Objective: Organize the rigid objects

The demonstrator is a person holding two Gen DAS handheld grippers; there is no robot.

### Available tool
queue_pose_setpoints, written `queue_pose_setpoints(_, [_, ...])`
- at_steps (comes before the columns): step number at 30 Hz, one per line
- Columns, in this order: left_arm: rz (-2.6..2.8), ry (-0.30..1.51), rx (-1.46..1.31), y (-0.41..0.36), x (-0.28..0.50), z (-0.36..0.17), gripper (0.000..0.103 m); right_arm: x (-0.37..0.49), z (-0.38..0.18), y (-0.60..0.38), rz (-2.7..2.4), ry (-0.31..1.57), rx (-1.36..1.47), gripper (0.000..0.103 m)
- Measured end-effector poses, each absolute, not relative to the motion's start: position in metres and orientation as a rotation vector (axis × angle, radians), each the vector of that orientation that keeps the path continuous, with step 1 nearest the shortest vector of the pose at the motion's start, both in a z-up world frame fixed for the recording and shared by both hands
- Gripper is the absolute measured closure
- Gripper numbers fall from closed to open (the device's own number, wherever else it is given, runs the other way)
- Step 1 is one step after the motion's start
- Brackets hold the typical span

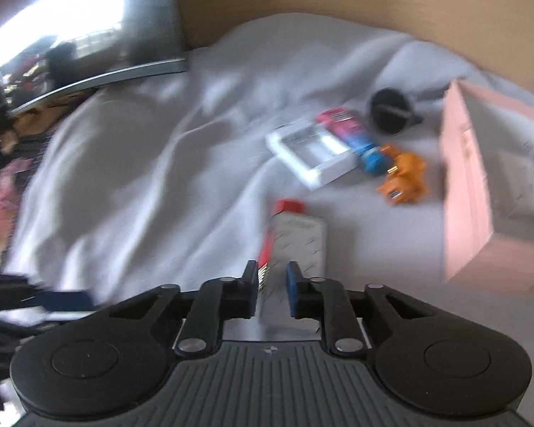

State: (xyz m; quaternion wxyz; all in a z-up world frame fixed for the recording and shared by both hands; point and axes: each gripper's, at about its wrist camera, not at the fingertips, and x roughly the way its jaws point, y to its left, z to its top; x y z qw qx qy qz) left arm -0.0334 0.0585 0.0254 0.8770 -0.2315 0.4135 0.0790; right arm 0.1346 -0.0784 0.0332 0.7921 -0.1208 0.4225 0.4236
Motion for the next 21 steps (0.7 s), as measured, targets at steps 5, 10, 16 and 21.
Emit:
queue_pose_setpoints(5, [0.120,0.877,-0.466,0.046,-0.019,0.023,0.057,0.105,0.037,-0.092,0.894,0.875,-0.301,0.099])
queue_pose_setpoints(10, [0.086,0.890,-0.452,0.032,-0.005,0.020,0.057,0.105,0.031,-0.122,0.775,0.853,-0.366,0.099])
queue_pose_setpoints(16, [0.069,0.881,-0.426,0.020,0.015,0.023,0.057,0.098,0.028,-0.162,0.679,0.810,-0.395,0.097])
queue_pose_setpoints(21, [0.066,0.855,-0.383,0.011,0.044,0.028,0.057,0.088,0.028,-0.191,0.621,0.819,-0.333,0.053])
